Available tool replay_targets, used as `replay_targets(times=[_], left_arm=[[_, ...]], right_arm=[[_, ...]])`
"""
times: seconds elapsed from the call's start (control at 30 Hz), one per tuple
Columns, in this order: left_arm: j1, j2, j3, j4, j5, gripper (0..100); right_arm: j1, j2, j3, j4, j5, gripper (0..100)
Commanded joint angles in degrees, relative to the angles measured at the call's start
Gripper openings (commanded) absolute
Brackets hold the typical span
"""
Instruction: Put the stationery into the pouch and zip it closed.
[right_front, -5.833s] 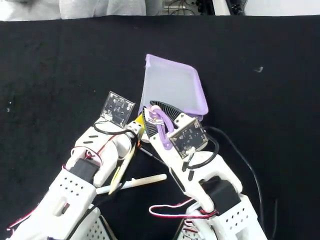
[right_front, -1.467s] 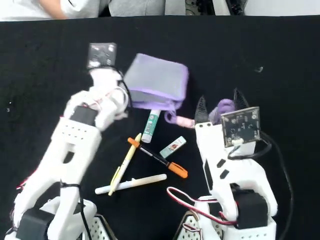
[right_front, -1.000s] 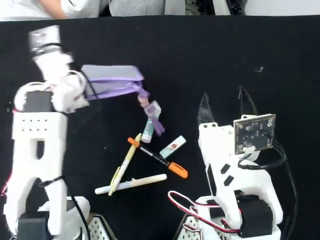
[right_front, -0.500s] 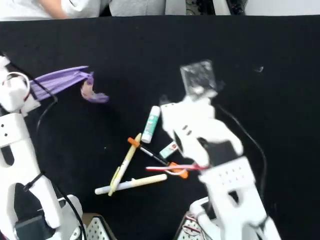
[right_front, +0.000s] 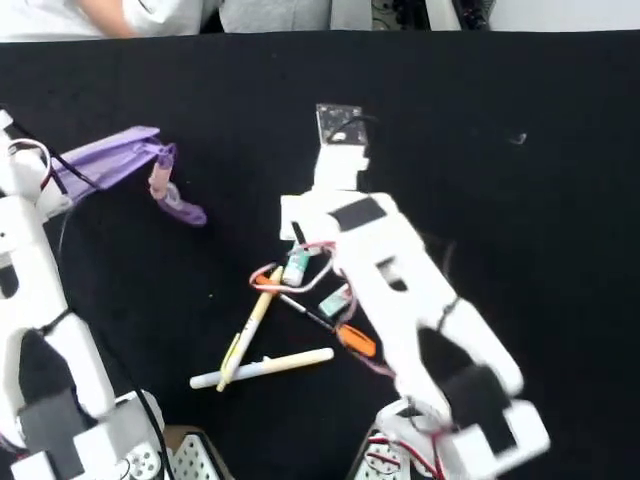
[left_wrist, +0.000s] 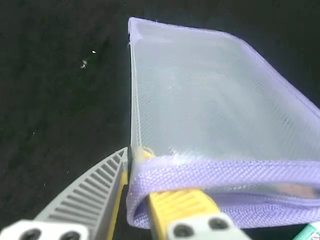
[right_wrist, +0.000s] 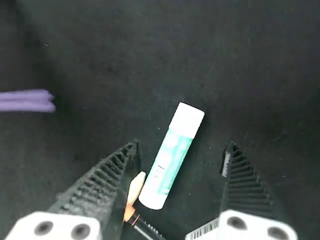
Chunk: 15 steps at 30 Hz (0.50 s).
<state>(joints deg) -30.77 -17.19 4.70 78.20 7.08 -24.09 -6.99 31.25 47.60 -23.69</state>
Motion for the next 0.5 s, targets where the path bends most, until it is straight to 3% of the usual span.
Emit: replay_targets(times=[0.0,0.47], left_arm=[[-0.48,3.34,-3.74,-1.23,-0.18,3],[5.05,4.48,-3.3,-1.49,-0.09,3]], right_arm=[[-0.62,5.58,-5.85,-0.97,-1.67,25.3],[-0.53,17.36,-12.44,-0.09,-2.02,25.1]])
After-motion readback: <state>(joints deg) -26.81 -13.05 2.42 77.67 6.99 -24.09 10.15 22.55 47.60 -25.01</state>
